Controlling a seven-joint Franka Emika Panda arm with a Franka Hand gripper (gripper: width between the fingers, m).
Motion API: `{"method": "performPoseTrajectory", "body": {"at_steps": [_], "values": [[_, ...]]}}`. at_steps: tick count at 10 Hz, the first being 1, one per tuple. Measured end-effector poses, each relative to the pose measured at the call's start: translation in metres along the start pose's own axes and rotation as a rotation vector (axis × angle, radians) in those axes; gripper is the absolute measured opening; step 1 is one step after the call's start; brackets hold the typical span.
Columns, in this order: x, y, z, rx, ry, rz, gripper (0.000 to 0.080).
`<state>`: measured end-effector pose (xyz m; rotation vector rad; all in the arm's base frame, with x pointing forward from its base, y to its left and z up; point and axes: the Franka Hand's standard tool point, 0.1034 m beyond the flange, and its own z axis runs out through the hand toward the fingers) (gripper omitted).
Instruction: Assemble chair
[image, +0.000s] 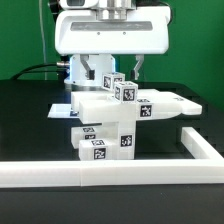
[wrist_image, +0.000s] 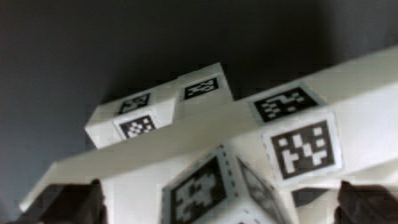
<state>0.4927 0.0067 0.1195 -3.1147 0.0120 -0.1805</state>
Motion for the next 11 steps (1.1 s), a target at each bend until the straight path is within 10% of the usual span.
{"method": "performPoseTrajectory", "body": {"at_steps": [7,11], "values": [[0.0079,-0.0002,-0.0035,-0.015,0.006,-0.412,0.0648],[0.0077,-0.0002,-0.0034,-0.014,0.006,-0.373,0.0284]]}}
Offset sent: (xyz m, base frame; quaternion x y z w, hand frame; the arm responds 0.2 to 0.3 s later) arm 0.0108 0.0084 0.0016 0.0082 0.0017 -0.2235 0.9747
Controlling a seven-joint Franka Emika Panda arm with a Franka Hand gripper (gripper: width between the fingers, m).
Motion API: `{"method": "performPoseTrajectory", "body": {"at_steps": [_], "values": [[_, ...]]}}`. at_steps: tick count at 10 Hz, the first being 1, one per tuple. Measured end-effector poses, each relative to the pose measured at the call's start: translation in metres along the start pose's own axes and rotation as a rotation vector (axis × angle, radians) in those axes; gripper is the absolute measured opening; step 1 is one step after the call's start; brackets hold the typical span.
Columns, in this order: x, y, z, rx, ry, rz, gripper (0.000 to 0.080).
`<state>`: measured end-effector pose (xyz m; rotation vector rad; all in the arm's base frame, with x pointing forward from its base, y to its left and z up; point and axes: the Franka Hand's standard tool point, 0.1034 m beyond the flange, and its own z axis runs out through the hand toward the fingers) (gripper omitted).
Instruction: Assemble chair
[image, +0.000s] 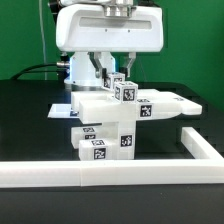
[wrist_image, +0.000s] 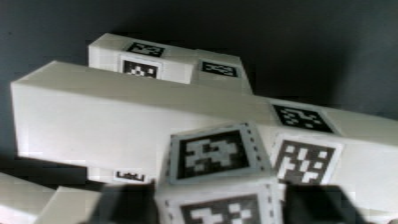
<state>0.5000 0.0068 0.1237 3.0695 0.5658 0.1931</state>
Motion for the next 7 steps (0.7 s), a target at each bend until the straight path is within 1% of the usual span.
{"method": "performPoseTrajectory", "body": {"at_steps": [2,7], "values": [[0.0000,-0.0001,0.0000,0.001,0.001,0.035,0.0285],[-0.0004,-0.0009,0.0005,0.000,0.005,0.552,0.0286]]}}
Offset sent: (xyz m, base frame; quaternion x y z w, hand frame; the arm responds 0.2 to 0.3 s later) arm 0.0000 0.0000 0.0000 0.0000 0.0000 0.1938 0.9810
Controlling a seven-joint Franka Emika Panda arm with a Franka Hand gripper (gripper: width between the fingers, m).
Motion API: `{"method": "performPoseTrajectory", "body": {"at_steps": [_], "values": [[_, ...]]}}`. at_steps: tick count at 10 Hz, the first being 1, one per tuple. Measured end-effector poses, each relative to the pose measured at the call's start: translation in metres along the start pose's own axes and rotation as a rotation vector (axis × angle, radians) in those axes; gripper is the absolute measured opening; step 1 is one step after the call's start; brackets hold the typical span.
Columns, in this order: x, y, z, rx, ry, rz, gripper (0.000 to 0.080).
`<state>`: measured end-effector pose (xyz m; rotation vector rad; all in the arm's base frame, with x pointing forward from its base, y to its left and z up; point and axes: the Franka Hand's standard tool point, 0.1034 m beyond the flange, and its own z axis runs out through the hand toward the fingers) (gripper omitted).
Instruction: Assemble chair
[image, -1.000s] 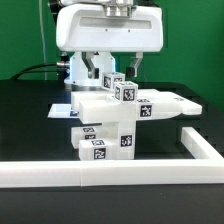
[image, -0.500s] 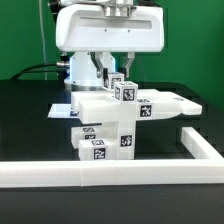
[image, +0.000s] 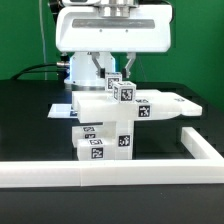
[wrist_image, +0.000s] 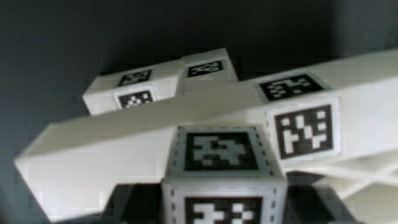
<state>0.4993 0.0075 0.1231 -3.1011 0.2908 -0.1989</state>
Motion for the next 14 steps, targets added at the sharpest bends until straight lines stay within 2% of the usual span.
{"method": "performPoseTrajectory", "body": {"at_steps": [9,14], "values": [[0.0031,-0.0014,0.0011,0.009,0.004,0.697,0.0287],[0.0034,-0.0015,0.0011,0.023,-0.002,1.033,0.0287]]}}
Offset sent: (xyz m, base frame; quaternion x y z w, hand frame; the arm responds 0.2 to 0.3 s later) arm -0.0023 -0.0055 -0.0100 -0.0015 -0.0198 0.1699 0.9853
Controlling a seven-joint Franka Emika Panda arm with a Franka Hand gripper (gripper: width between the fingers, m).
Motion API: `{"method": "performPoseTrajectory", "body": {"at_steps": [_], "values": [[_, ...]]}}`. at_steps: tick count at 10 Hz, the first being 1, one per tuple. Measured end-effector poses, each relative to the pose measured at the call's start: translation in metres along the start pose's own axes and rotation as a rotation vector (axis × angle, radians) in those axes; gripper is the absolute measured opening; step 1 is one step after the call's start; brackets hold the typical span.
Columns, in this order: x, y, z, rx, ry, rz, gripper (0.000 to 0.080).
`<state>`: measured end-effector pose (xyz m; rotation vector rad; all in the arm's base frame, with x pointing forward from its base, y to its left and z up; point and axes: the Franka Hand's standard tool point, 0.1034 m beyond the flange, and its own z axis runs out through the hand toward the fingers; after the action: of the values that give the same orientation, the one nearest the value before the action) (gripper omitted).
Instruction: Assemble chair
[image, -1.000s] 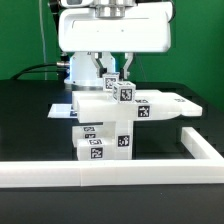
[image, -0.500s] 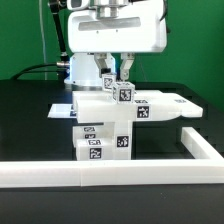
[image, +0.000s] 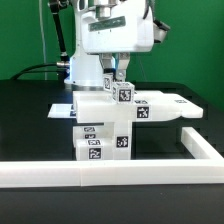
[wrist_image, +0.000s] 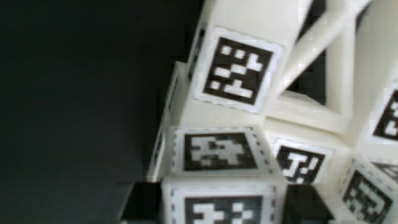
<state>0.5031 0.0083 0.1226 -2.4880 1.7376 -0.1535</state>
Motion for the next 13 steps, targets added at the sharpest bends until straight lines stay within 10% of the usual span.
{"method": "performPoseTrajectory", "body": {"at_steps": [5,6,8,13], "values": [[-0.0029,-0.0007,0.0007,-0.001,0.000,0.124,0.0293],[-0.0030,-0.0006,0.0008,-0.002,-0.001,0.056,0.0510],[-0.0050,-0.0019,0.0013,-0.008,0.003,-0.095,0.0620],[-0.0070,-0.0081,-0.0004,-0.020,0.006,-0.613,0.0649]]}}
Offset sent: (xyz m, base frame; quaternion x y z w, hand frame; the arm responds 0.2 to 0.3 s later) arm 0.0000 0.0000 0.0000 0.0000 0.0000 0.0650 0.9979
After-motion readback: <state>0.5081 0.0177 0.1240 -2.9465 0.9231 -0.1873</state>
